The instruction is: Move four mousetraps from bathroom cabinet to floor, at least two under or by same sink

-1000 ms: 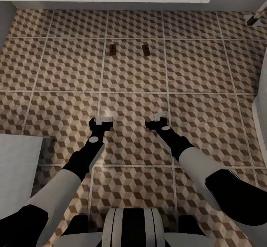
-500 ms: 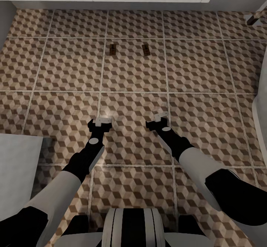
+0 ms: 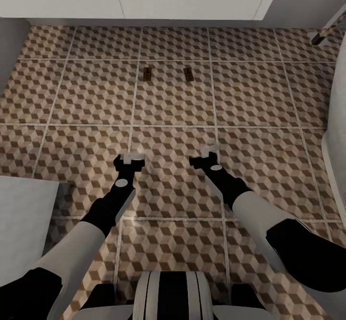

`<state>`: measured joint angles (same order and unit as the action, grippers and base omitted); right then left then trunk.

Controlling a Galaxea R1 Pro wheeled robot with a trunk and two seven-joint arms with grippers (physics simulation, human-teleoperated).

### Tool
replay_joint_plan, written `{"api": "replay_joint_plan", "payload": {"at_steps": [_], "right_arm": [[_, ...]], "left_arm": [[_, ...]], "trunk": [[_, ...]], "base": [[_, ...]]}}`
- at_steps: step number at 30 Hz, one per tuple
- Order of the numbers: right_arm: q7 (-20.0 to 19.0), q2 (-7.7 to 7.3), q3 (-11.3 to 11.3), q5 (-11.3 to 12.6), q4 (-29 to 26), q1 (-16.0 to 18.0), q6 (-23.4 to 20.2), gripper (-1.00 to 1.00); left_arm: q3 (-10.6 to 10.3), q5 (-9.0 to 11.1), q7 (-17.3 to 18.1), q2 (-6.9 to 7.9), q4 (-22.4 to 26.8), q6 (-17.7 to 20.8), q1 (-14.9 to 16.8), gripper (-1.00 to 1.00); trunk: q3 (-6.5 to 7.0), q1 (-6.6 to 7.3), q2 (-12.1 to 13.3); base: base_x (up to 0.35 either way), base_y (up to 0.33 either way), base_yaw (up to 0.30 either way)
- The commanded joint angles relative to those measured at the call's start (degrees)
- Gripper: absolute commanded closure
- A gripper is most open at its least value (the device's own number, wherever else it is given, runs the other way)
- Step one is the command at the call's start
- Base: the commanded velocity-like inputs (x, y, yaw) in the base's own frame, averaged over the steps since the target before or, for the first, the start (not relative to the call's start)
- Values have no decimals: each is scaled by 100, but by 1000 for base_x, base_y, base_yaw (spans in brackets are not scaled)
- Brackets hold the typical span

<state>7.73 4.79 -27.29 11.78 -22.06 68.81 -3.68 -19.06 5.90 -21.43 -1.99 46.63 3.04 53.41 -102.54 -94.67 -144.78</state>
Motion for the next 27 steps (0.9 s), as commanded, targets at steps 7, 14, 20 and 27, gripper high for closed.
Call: {"api": "replay_joint_plan", "payload": {"at_steps": [7,14,20,27], "right_arm": [[46,-5,-51,53,53,-5,80,-100],[47,-15,-52,46,75,-18,107,-100],[47,-44,-55,50,90,-23,111,-100],[49,-78,-57,52,125,-25,113,-100]], "left_arm": [[-28,62,-45,5,1,21,-1,-100],[-28,61,-45,5,-25,21,-60,-100],[-28,60,-50,5,-42,21,-111,-100],[-28,61,-52,5,-49,21,-187,-100]], "trunk": [[153,18,8],[308,36,18],[441,52,26],[596,70,35]], "base": [[0,0,0],[0,0,0],[0,0,0],[0,0,0]]}}
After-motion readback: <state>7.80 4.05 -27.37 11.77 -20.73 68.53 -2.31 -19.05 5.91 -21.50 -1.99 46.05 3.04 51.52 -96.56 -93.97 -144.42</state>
